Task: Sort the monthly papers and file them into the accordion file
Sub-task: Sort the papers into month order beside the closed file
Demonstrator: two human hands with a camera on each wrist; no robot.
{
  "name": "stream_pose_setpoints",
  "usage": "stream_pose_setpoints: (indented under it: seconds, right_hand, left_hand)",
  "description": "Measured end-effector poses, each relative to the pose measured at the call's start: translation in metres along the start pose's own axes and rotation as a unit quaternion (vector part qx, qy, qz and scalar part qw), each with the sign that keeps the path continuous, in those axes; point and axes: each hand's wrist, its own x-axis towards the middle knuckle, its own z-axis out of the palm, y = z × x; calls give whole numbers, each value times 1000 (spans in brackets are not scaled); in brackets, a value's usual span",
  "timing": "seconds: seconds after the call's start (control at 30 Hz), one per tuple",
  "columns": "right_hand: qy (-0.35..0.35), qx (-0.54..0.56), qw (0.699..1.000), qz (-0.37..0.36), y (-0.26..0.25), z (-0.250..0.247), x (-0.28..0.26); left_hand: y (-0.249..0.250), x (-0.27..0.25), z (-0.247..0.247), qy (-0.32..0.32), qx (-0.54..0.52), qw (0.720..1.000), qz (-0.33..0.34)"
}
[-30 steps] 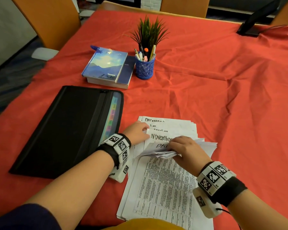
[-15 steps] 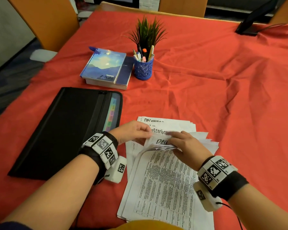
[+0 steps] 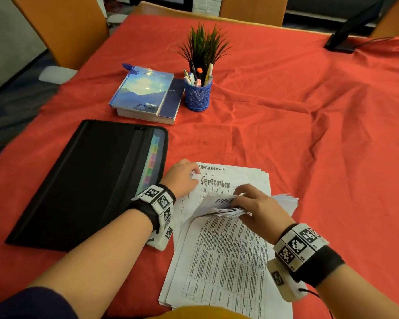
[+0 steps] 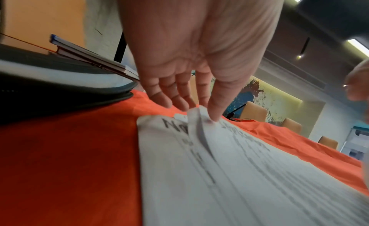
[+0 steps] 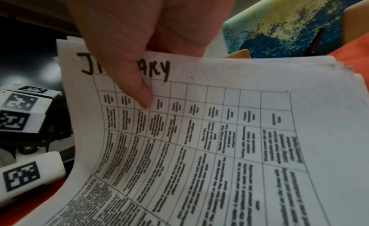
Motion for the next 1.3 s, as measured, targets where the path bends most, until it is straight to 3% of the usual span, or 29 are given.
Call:
stream_pose_setpoints:
  seconds: [0.07, 0.27, 0.37, 0.67, 0.83, 1.0, 1.1, 1.17, 1.23, 1.3]
  right_hand:
    - [8, 13, 1000, 11, 0, 1, -1]
    - [2, 29, 999, 18, -1, 3, 1]
    - [9, 15, 1000, 10, 0, 6, 5]
    - [72, -89, 993, -17, 0, 4, 2]
    - [29, 4, 999, -17, -3, 1, -3]
    - [1, 22, 1000, 5, -1, 0, 3]
    - [13, -18, 999, -28, 2, 2, 6]
    - [30, -48, 998, -31, 1, 0, 5]
    - [40, -74, 996, -26, 1, -2, 3]
    - [15, -56, 997, -41, -1, -4, 1]
  left_hand:
    - [4, -5, -5, 16, -43, 999, 13]
    - [8, -20, -14, -78, -198, 977, -4]
    - [10, -24, -15, -76, -289, 954, -4]
    - [10, -24, -10, -36, -299, 954, -8]
    - [0, -27, -14, -56, -388, 917, -72]
    - [7, -33, -19, -168, -412, 894, -44]
    - [10, -34, -23, -218, -422, 879, -35]
    - [8, -30, -26, -176, -424, 886, -60]
    - [0, -24, -25, -71, -364, 924, -90]
    - [-12, -16, -18, -3, -216, 972, -93]
